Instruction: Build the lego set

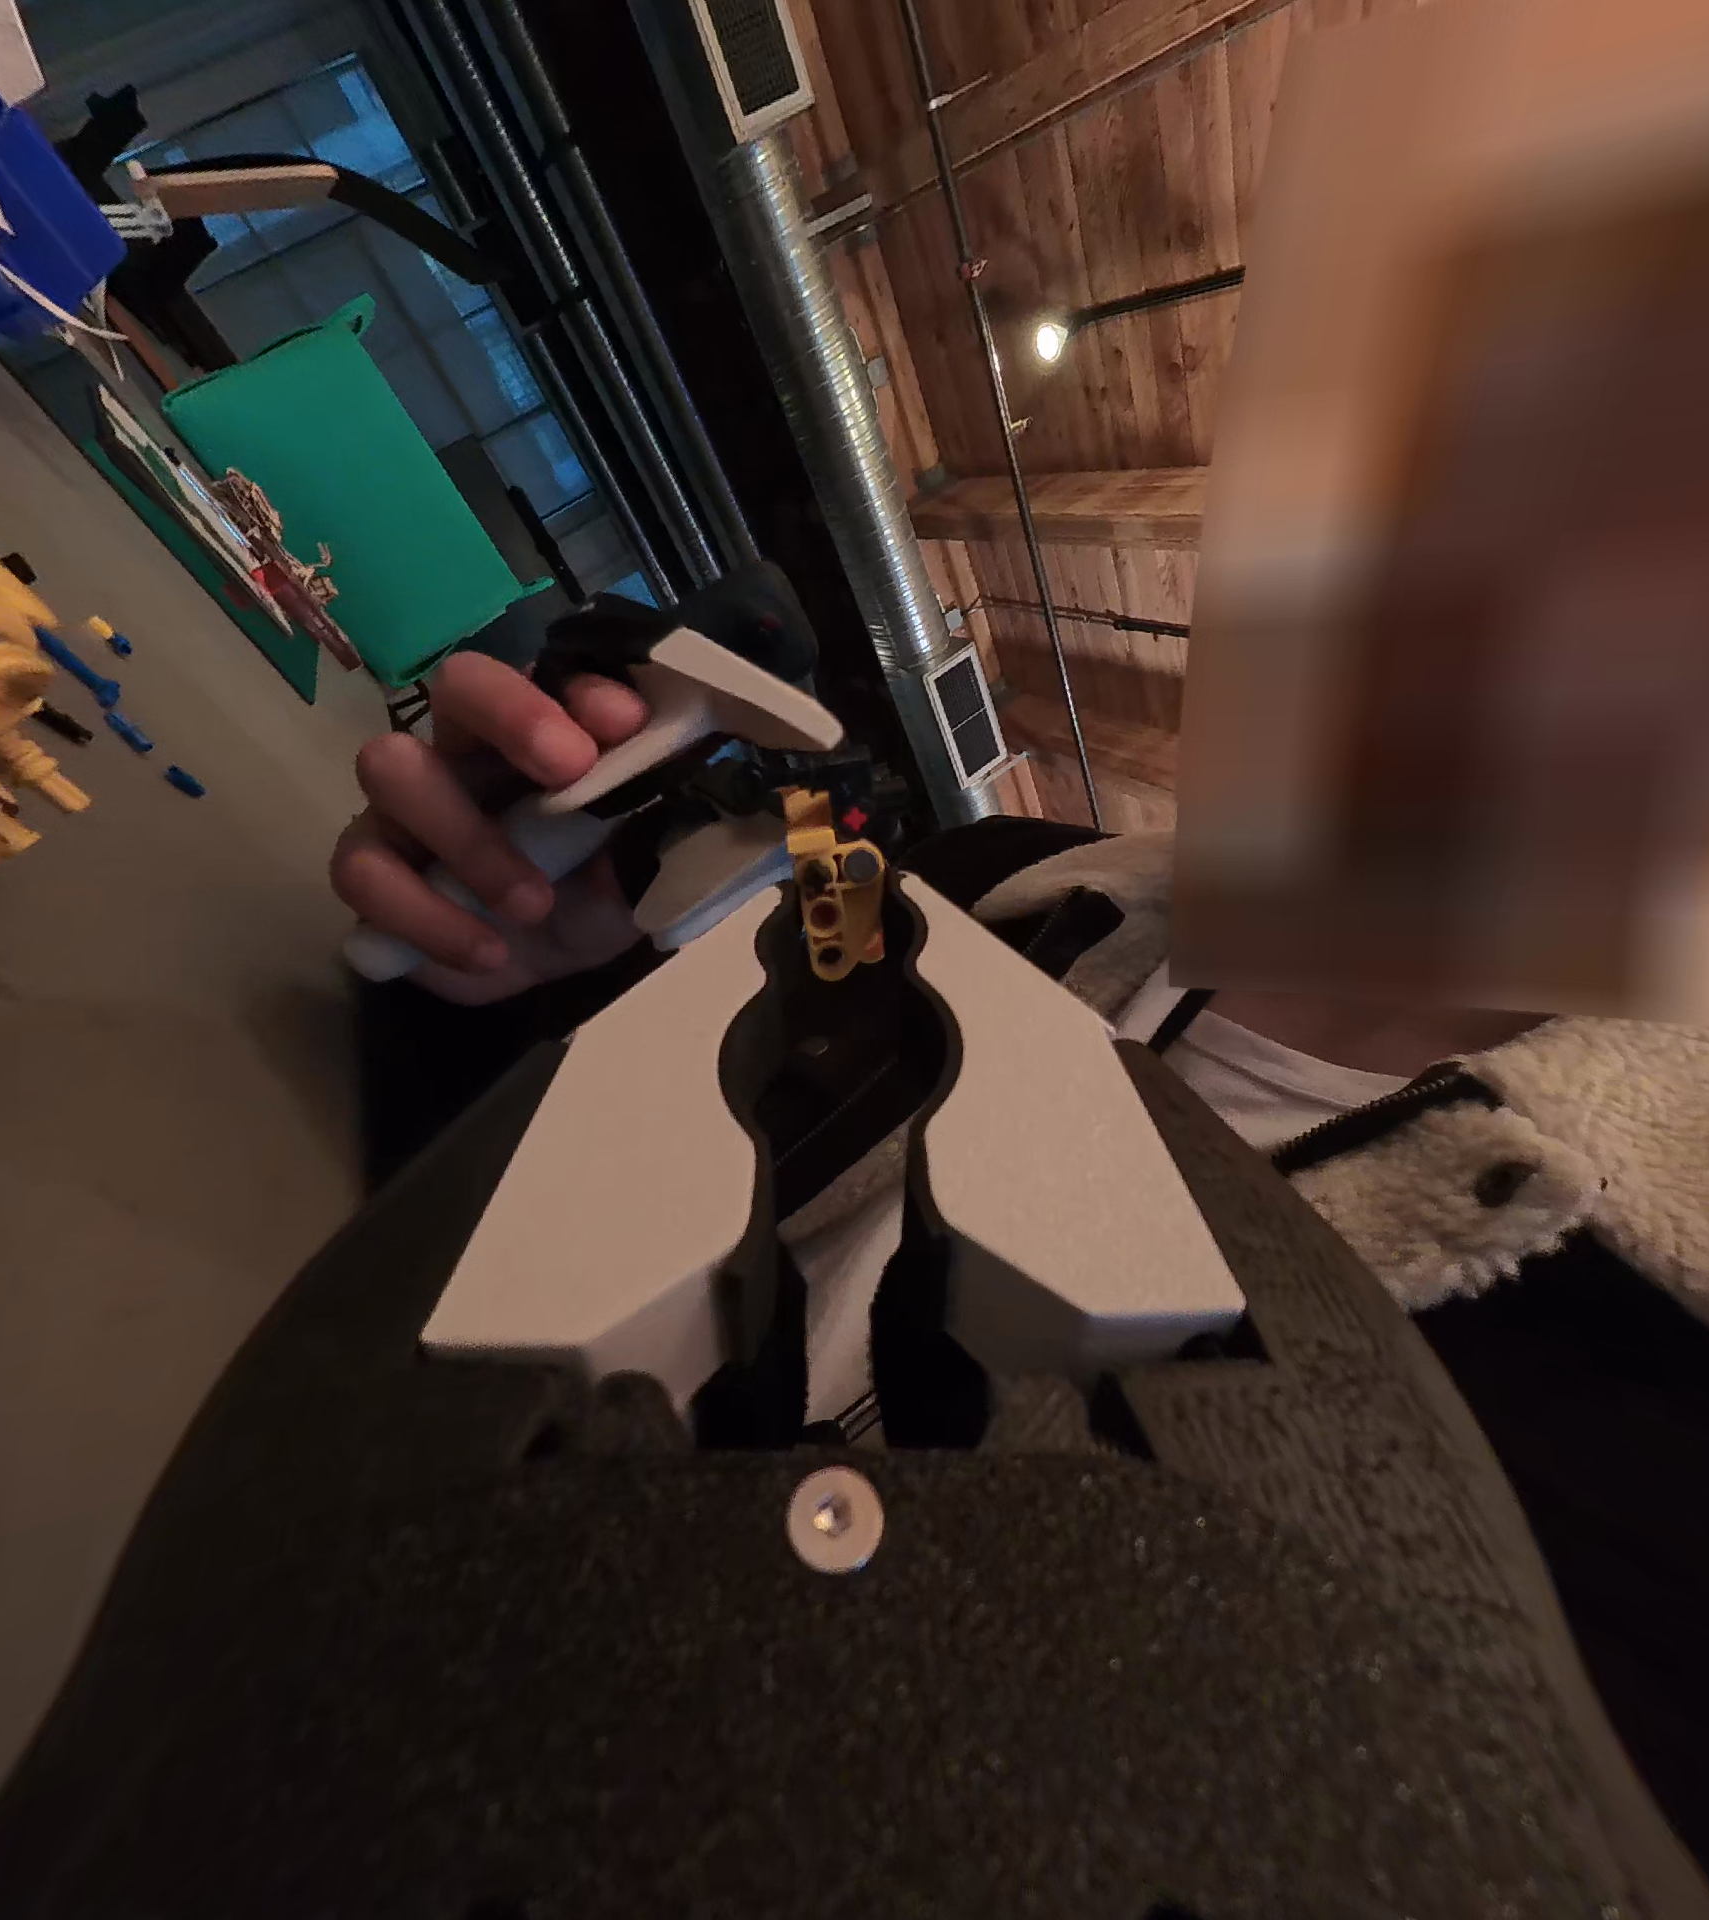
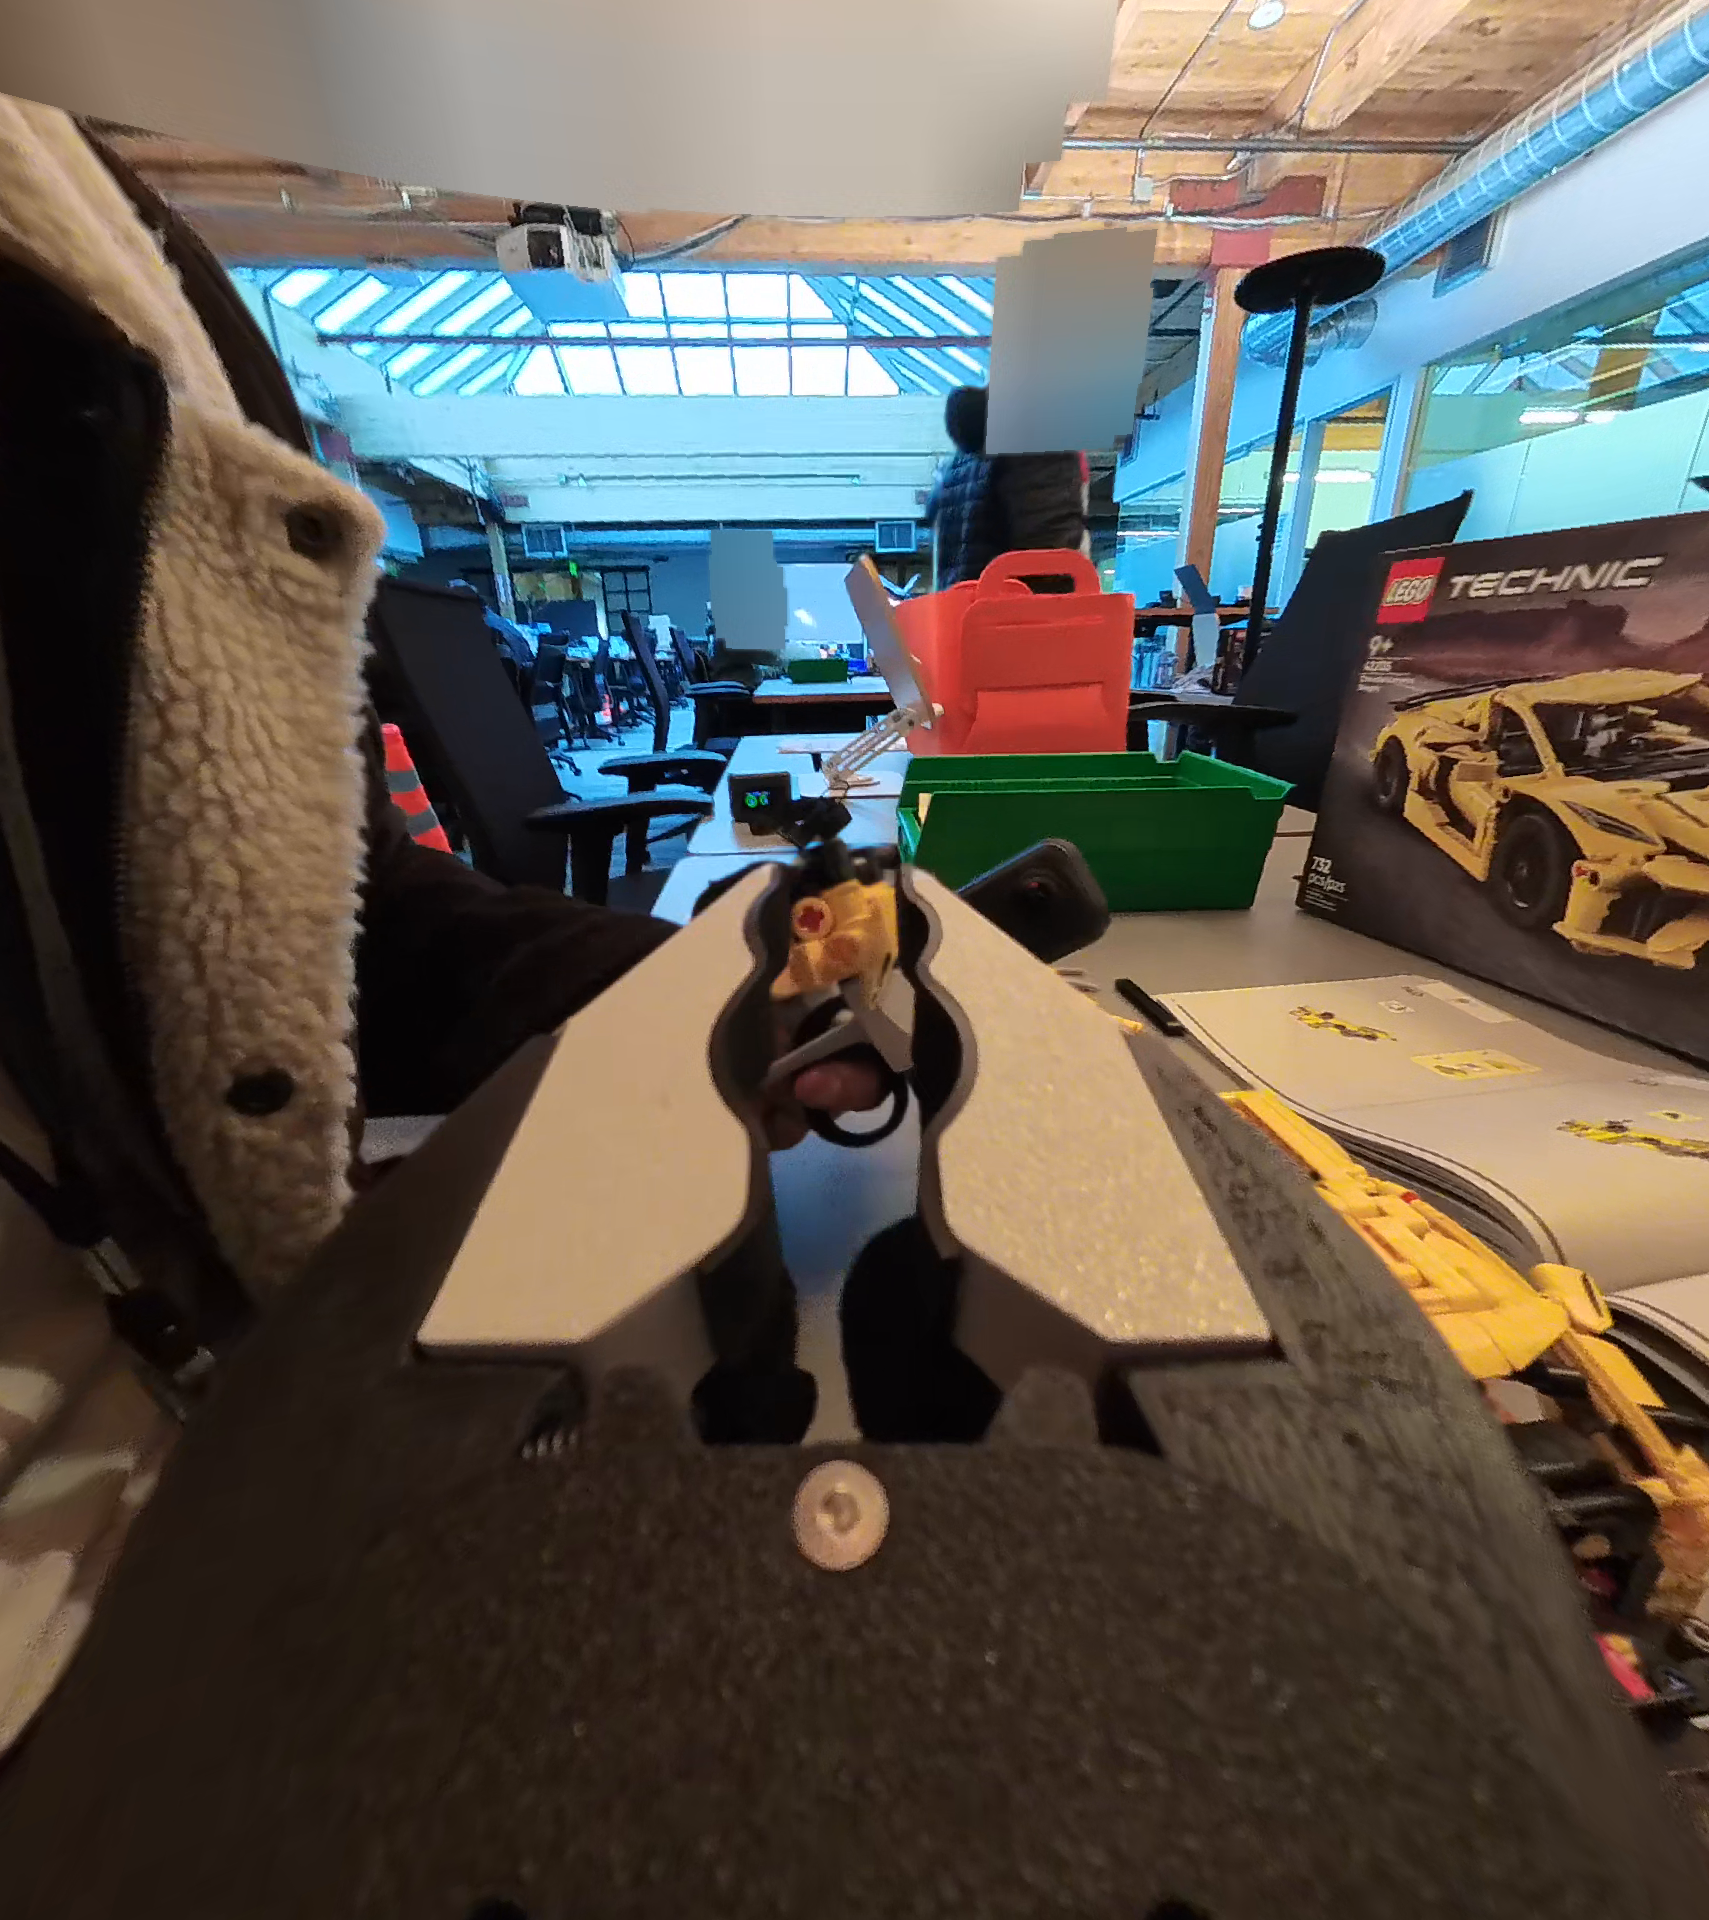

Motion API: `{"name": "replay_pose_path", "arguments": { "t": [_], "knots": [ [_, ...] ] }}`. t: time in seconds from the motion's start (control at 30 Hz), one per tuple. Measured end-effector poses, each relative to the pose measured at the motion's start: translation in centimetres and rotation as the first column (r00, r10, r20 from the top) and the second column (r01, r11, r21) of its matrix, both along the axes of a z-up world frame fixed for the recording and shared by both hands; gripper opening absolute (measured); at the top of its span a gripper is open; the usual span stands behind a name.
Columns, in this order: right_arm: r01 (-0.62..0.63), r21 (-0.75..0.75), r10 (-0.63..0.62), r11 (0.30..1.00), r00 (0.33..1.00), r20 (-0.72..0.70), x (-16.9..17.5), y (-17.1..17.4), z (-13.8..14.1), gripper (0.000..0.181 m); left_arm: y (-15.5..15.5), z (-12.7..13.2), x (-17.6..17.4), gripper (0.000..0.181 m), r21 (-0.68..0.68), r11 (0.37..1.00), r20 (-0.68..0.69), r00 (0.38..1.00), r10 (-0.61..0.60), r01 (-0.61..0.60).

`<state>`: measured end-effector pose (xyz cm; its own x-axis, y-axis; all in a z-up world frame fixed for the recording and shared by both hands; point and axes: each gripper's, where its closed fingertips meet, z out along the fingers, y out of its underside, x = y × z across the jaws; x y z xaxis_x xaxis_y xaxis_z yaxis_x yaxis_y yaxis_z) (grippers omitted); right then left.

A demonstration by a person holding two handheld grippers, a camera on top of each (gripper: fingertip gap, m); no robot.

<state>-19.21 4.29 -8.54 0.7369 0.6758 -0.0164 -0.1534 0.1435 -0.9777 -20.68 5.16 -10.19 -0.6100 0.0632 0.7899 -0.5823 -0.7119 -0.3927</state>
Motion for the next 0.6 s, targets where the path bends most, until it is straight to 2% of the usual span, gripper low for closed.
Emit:
{"name": "replay_pose_path", "arguments": {
  "t": [0.17, 0.33, 0.4, 0.5, 0.6],
  "knots": [
    [0.040, -0.001, -0.039, 0.999, 0.997, 0.070, 0.0, 0.1, -0.6, 0.015, 0.2, -0.1, 0.2, 0.015, -0.001, 1.000, -0.013, 1.000, 0.014, -0.014],
    [0.140, -0.004, -0.137, 0.990, 0.975, 0.174, 0.6, 0.7, -1.4, 0.014, 1.2, -0.6, 0.9, 0.016, 0.035, 0.995, -0.039, 0.995, 0.092, -0.091],
    [0.170, 0.016, -0.170, 0.985, 0.965, 0.201, 0.8, 0.8, -1.4, 0.014, 1.4, -0.7, 1.1, 0.016, 0.110, 0.983, -0.015, 0.989, 0.150, -0.148],
    [0.195, 0.021, -0.196, 0.980, 0.960, 0.202, 1.2, 0.7, -1.2, 0.014, 1.4, -1.4, 1.6, 0.025, 0.266, 0.933, 0.027, 0.969, 0.246, -0.244],
    [0.203, -0.012, -0.197, 0.979, 0.962, 0.188, 1.5, 0.9, -1.4, 0.013, 1.4, -1.8, 1.8, 0.027, 0.337, 0.898, 0.049, 0.958, 0.283, -0.283]
  ]
}}
